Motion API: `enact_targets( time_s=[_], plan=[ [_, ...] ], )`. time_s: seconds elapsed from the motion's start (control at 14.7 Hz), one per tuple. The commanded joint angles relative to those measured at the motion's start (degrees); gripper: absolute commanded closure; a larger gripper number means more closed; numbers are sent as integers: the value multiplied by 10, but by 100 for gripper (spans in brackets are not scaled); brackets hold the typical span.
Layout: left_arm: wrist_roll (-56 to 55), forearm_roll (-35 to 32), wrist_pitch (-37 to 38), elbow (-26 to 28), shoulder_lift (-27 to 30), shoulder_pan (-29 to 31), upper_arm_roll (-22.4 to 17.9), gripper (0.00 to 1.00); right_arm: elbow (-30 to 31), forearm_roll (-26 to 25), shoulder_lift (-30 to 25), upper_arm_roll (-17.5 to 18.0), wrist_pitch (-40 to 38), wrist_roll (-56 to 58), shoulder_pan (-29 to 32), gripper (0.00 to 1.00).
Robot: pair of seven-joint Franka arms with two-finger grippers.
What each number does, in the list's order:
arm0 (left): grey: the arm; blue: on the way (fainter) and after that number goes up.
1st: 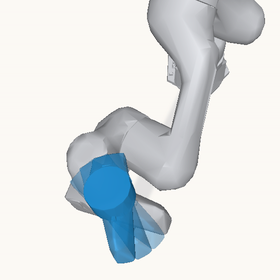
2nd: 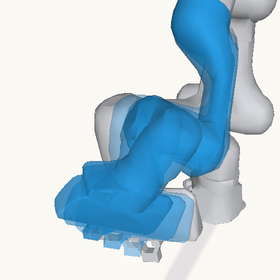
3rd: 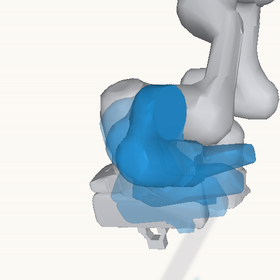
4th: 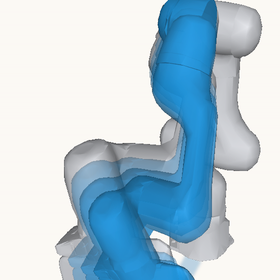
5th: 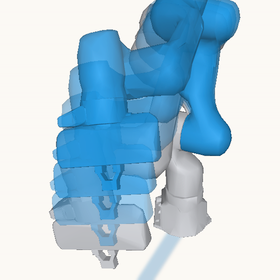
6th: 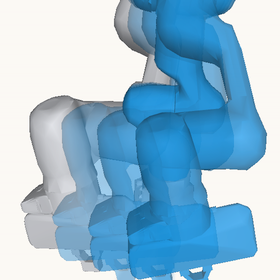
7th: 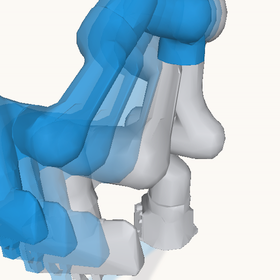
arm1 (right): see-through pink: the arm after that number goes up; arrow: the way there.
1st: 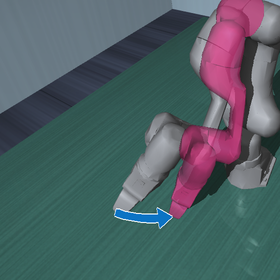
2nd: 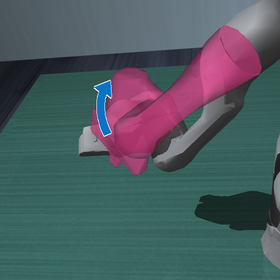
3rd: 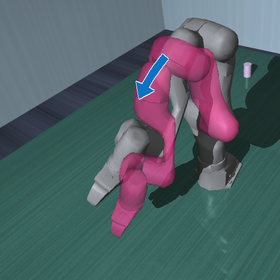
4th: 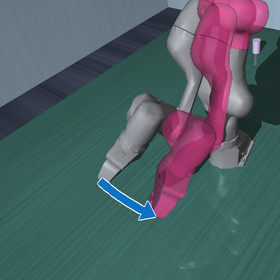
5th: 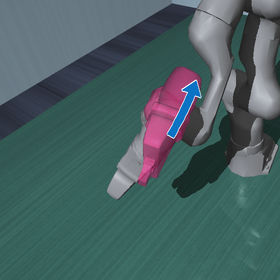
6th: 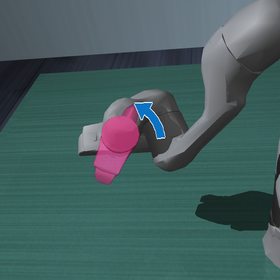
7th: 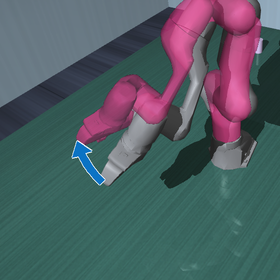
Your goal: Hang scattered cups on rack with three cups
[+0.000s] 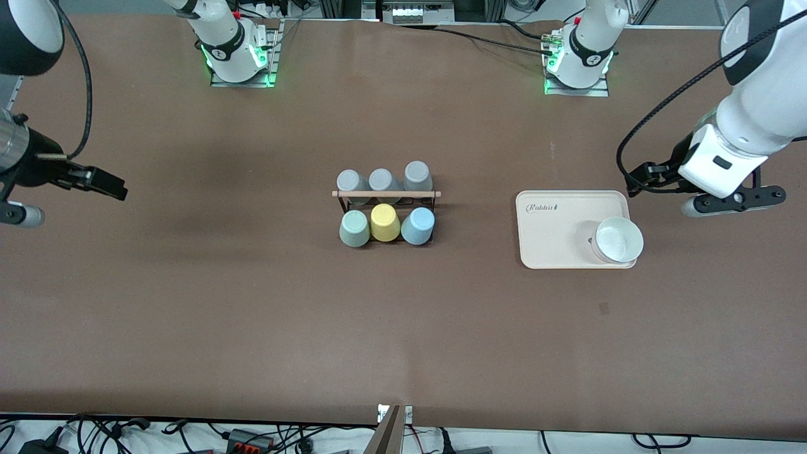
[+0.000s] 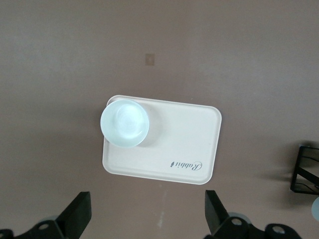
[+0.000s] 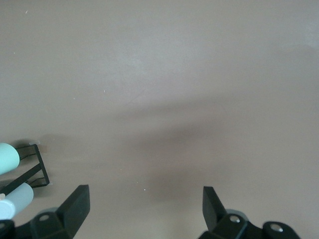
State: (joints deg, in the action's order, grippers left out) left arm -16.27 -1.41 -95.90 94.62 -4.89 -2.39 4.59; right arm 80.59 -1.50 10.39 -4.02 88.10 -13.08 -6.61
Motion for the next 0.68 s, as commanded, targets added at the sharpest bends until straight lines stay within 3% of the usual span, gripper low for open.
enact_targets(
  time_s=[0.0,0.34,0.61],
  plan=[
    [-5,-4,33,2,17,-19,-7,0,157,-10,-109,6,79,11,5,0],
    [-57,-3,21,5,23,-18,9,0,166,-4,-118,7,85,24,2,0],
    [-57,-3,21,4,22,-17,9,0,82,0,-61,7,35,33,4,0]
  ],
)
